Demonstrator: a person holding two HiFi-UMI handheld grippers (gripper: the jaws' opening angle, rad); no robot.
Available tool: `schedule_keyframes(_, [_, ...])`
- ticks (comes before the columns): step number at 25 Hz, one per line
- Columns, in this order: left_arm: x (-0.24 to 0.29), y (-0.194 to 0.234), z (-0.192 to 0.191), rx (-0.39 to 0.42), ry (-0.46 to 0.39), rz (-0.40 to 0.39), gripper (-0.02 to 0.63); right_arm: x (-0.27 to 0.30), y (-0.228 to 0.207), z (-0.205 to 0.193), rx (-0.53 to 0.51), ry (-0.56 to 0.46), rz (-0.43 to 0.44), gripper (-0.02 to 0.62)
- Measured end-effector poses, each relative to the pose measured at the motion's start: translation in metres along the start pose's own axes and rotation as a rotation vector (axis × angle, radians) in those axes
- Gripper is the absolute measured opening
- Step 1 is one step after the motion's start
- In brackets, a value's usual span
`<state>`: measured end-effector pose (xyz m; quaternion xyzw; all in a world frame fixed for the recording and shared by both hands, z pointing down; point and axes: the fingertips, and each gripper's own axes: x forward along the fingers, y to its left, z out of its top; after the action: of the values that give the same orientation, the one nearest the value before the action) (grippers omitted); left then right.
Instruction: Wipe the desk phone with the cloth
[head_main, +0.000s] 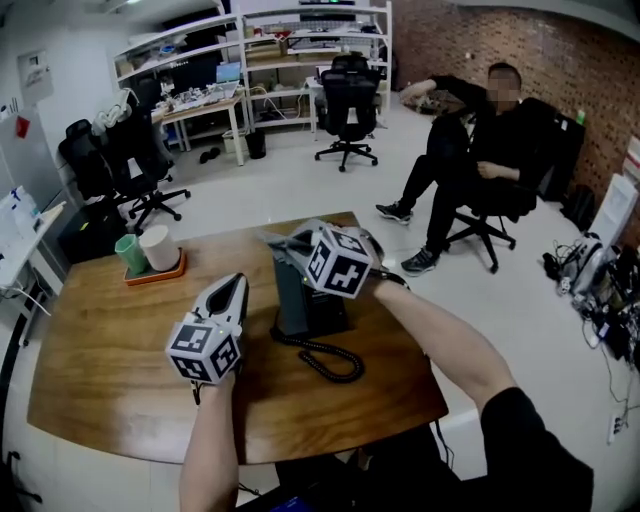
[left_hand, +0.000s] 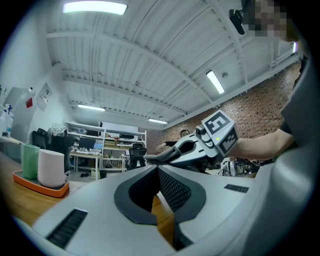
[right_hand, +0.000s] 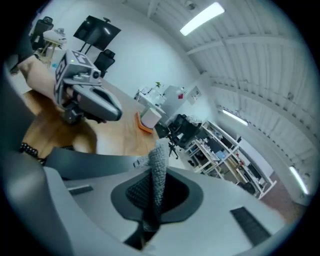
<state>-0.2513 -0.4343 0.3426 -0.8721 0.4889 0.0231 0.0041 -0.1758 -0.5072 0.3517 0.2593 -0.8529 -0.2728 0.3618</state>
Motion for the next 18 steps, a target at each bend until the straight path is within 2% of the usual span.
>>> schedule_keyframes(6, [0.002,0.002,0.008,0.013,-0.009,-0.003,-0.009,-0.038,0.083,0.014,-0.208,-0.042,0.22,0.026])
schedule_keyframes(10, [0.001,-0.002,0.007,0.009,-0.002,-0.001,-0.009,-0.073,0.142,0.005,-0.332,-0.038,0.374,0.026])
schedule_keyframes(12, [0.001,-0.003,0.005,0.006,-0.001,-0.002,-0.009,-0.085,0.161,-0.002,-0.384,-0.024,0.462,0.026])
schedule_keyframes(13, [0.001,-0.002,0.005,0.006,-0.001,-0.002,-0.009,-0.087,0.16,-0.003,-0.392,-0.022,0.476,0.026])
schedule_keyframes(15, [0.002,0.0,0.004,0.007,-0.001,-0.004,-0.009,-0.079,0.133,0.004,-0.335,-0.043,0.41,0.026])
schedule_keyframes(18, [0.002,0.003,0.004,0.006,0.0,-0.003,-0.009,-0.052,0.049,0.016,-0.107,-0.09,0.158,0.025])
